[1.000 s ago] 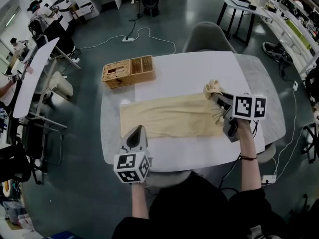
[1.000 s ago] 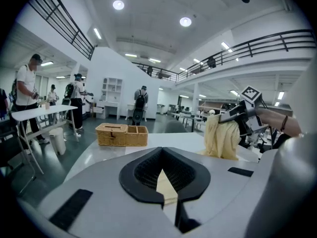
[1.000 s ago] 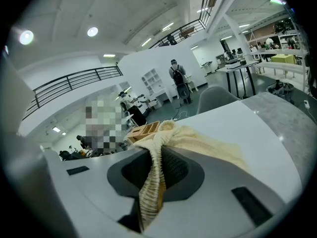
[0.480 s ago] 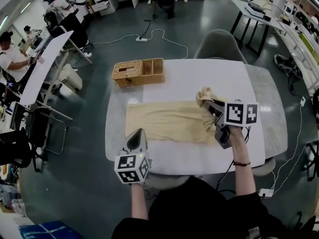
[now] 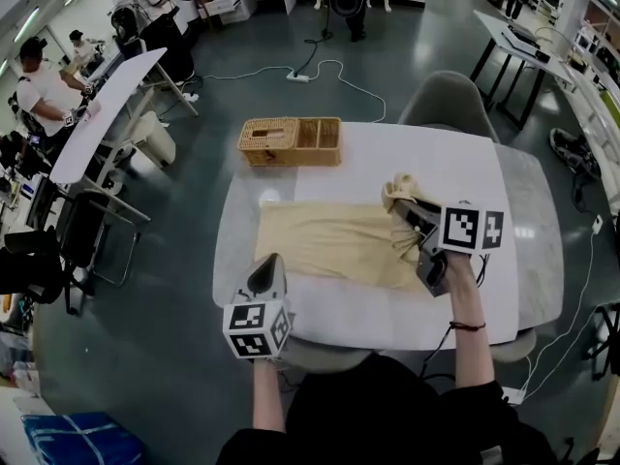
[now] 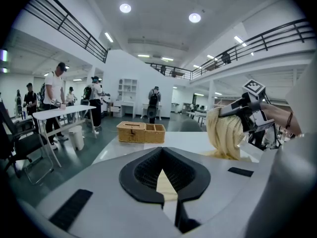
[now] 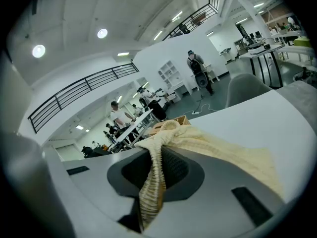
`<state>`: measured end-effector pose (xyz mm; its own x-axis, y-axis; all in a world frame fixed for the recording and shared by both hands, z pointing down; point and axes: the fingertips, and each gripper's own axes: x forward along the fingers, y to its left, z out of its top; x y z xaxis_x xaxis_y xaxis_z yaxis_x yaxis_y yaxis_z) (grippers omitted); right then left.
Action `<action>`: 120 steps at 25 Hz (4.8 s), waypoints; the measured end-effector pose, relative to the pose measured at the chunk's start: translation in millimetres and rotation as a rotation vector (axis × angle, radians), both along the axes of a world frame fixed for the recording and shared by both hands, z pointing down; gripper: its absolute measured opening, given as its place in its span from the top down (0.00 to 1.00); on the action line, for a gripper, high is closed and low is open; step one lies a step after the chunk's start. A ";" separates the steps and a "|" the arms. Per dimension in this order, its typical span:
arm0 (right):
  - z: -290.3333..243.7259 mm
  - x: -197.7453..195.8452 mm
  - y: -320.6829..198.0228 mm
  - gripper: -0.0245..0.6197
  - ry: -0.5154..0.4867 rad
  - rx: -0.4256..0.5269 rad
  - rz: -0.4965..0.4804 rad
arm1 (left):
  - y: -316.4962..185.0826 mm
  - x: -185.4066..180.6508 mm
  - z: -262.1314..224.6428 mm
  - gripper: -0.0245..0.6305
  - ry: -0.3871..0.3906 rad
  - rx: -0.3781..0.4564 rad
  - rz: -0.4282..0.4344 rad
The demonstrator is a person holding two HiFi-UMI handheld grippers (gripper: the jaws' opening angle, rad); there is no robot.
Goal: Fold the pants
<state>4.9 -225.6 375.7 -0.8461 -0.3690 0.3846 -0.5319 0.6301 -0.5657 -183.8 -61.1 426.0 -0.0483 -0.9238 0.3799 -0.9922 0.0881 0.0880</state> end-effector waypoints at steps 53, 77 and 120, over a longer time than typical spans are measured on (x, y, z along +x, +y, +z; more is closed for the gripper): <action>140.2 -277.2 40.0 0.89 0.276 -0.085 -0.017 | 8.1 -149.9 106.5 0.95 0.180 -0.171 0.132; 215.8 -299.1 53.0 0.88 0.417 -0.150 0.009 | 17.9 -155.7 125.9 0.95 0.222 -0.207 0.118; 212.2 -292.3 77.9 0.55 0.526 -0.008 -0.228 | 12.1 -152.3 110.8 0.95 0.188 -0.174 0.127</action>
<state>-287.4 -147.7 587.9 -0.5977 -0.1953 0.7776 -0.5945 0.7586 -0.2664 -336.2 -49.0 536.8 0.1499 -0.8380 0.5247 -0.9640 -0.0061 0.2657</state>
